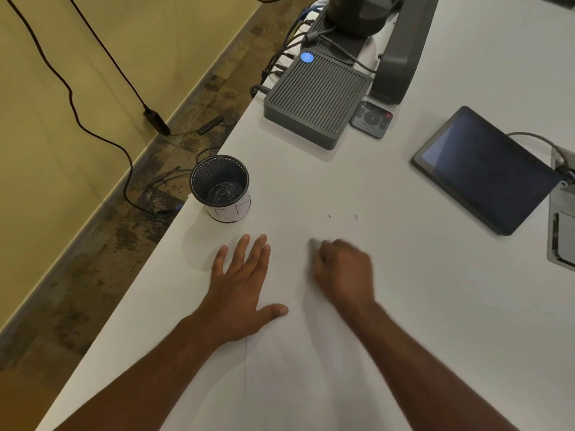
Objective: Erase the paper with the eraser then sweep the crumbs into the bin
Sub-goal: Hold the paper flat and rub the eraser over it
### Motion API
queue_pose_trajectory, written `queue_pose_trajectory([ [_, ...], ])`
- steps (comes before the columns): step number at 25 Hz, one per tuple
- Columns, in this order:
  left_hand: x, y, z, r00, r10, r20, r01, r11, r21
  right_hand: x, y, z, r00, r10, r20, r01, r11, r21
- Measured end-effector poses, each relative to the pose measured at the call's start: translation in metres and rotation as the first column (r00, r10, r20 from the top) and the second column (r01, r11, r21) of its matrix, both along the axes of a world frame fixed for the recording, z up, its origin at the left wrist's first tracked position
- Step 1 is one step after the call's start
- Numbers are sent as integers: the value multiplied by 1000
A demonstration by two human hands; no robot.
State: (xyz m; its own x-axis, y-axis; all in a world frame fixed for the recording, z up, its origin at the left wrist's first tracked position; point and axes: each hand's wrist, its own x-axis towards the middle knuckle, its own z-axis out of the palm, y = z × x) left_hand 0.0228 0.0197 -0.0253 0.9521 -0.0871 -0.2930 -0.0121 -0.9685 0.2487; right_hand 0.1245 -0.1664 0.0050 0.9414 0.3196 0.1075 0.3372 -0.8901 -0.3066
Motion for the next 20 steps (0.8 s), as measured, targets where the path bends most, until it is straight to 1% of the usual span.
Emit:
queue_pose_trajectory([
  [1,-1,0,0,1000,1,10,-1,1000,2,-25,11,-5,992,120,-46,-119,993,15],
  [2,-2,0,-2,1000,0,19,0,1000,6,-43,15,-11,971,240,-14,-239,970,34],
  [3,-2,0,-3,1000,0,22,0,1000,11,-42,13,-11,957,288,-27,-287,957,53],
  [4,-2,0,-4,1000,-3,22,2,1000,17,-25,8,-10,973,224,-61,-222,974,40],
  [5,-1,0,-5,1000,-6,24,6,1000,23,0,2,-10,995,88,-54,-88,996,13],
  [6,-1,0,-6,1000,-7,28,7,1000,28,20,-1,-7,999,-50,8,50,999,2],
  [7,-1,0,-6,1000,-9,27,8,1000,29,28,-1,-3,994,-108,35,108,994,-5],
  [8,-1,0,-6,1000,-7,27,7,1000,25,25,5,2,997,-79,14,79,997,-15],
  [9,-2,-1,-7,1000,-3,25,2,1000,14,12,16,2,998,10,-56,-11,1000,-21],
  [10,-2,-1,-6,1000,4,22,-4,1000,0,-12,27,-2,988,127,-84,-129,992,-12],
  [11,-2,-1,-6,1000,7,14,-7,1000,-6,-25,30,-8,971,235,-35,-236,972,-4],
  [12,-2,-1,-5,1000,5,7,-5,1000,0,-20,27,-7,962,268,-47,-268,963,14],
  [13,-1,-1,-4,1000,0,5,0,1000,11,-2,20,-6,977,193,-86,-193,981,6],
  [14,0,0,-4,1000,-5,-1,5,1000,17,21,13,-6,996,58,-67,-59,998,-11],
  [15,0,0,-4,1000,-8,-10,8,1000,15,37,7,-4,997,-73,6,74,997,-12],
  [16,0,0,-3,1000,-5,-12,6,1000,11,41,6,-2,991,-128,33,129,992,-17],
  [17,-1,0,-3,1000,-1,-4,1,1000,9,33,9,1,995,-99,16,99,995,-30],
  [18,-1,0,-2,1000,1,3,-1,1000,5,12,17,1,999,-14,-43,13,1000,-25],
  [19,-2,-1,-2,1000,0,1,0,1000,2,-18,24,-1,990,105,-96,-106,994,0],
  [20,-2,-1,-2,1000,-3,-4,3,1000,3,-39,22,-5,971,230,-67,-229,973,20],
])
